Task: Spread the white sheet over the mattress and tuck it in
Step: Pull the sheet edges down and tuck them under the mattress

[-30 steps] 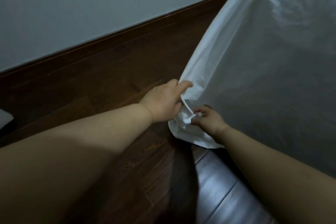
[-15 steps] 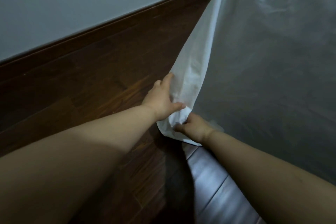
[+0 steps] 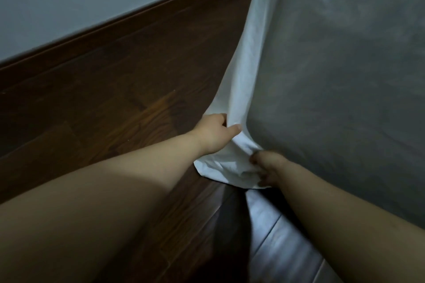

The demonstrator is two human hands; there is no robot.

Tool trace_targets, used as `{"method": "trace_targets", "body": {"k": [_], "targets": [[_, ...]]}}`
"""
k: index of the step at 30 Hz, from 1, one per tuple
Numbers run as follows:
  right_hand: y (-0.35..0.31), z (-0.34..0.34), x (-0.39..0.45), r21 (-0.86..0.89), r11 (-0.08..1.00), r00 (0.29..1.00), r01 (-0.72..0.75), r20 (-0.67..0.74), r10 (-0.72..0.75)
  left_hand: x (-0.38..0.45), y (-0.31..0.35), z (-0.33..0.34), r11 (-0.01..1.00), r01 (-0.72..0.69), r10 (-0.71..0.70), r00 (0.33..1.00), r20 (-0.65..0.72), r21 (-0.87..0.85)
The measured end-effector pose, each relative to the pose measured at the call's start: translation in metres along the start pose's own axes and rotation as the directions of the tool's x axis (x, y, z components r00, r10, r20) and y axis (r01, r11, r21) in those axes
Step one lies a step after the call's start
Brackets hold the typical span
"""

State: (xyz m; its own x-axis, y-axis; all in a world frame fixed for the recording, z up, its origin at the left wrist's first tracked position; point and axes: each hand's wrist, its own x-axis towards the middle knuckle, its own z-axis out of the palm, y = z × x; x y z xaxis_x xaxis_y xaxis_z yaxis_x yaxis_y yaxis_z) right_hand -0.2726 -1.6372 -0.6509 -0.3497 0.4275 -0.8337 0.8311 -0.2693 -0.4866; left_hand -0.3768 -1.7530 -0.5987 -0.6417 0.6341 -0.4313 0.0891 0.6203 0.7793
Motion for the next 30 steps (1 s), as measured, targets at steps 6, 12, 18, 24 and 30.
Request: {"method": "trace_targets", "body": {"k": [6,12,18,24,30], "targets": [[-0.035,0.017,0.003,0.359,0.919,0.986,0.164,-0.022,-0.167,-0.002,-0.027,0.004,0.975,0.072,-0.082,0.996,0.04,0.209],[-0.024,0.038,0.0,0.031,0.955,0.933,0.295,0.207,-0.295,-0.008,-0.054,0.03,0.969,0.075,-0.096,0.992,0.078,0.235],[0.002,0.014,0.018,-0.127,0.971,0.98,0.2,0.039,-0.197,-0.009,-0.068,0.065,0.901,0.188,-0.215,0.976,0.026,0.391],[0.019,0.025,0.0,0.133,0.979,0.924,0.153,0.333,-0.19,-0.009,-0.068,0.097,0.932,0.238,-0.263,0.963,0.06,0.273],[-0.007,0.025,0.036,0.097,0.957,0.955,0.273,0.091,-0.281,-0.006,-0.081,0.071,0.968,0.14,-0.189,0.954,0.233,0.209]]}}
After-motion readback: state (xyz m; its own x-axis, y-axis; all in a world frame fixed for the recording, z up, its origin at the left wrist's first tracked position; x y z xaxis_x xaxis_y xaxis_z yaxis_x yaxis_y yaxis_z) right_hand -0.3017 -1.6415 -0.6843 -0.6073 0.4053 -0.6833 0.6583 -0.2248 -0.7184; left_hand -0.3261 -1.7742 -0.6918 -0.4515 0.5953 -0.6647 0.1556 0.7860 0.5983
